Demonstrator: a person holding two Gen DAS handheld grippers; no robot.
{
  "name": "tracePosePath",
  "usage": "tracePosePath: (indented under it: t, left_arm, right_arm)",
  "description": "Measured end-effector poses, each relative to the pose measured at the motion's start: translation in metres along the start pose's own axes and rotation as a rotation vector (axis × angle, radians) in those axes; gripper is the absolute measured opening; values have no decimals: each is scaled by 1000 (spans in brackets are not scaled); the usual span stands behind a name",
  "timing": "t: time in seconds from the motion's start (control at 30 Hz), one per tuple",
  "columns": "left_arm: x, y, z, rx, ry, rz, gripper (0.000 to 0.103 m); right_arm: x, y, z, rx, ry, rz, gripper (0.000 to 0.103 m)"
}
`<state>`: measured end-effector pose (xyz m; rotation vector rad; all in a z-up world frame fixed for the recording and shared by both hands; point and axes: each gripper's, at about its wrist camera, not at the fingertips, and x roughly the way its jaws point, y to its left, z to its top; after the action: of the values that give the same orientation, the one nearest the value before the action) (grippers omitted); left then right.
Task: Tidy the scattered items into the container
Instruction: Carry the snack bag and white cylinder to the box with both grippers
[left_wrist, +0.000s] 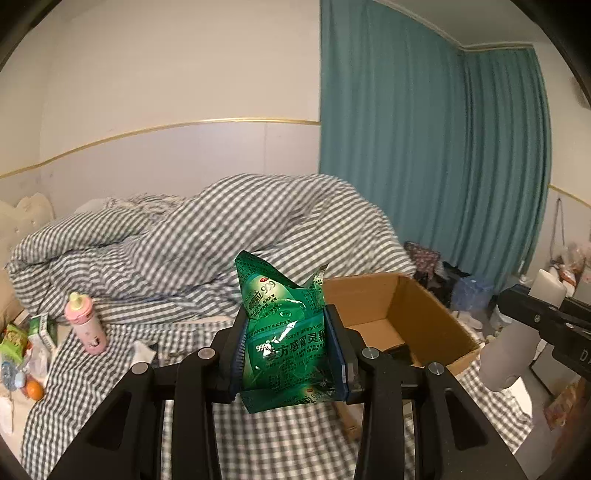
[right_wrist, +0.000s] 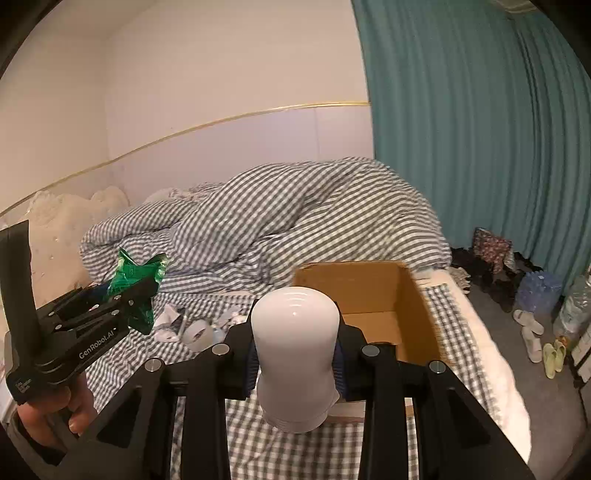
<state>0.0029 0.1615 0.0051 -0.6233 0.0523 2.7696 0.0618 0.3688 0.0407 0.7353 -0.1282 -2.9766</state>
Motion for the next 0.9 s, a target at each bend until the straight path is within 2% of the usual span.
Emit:
tracePosePath:
  t: [0.47,0.7,0.9]
  left_arm:
    - [14,-65,14,67,-13,-86,38]
    - [30,-81,13,82,10,-117,38]
    - [60,-90,8,96,69,-132,38]
  right_arm:
    - [-35,-62,10,64,-66,-89,31]
    - [-27,-74,13,73,-62,-91,31]
    - [-9,-78,18,77,-58,-79,31]
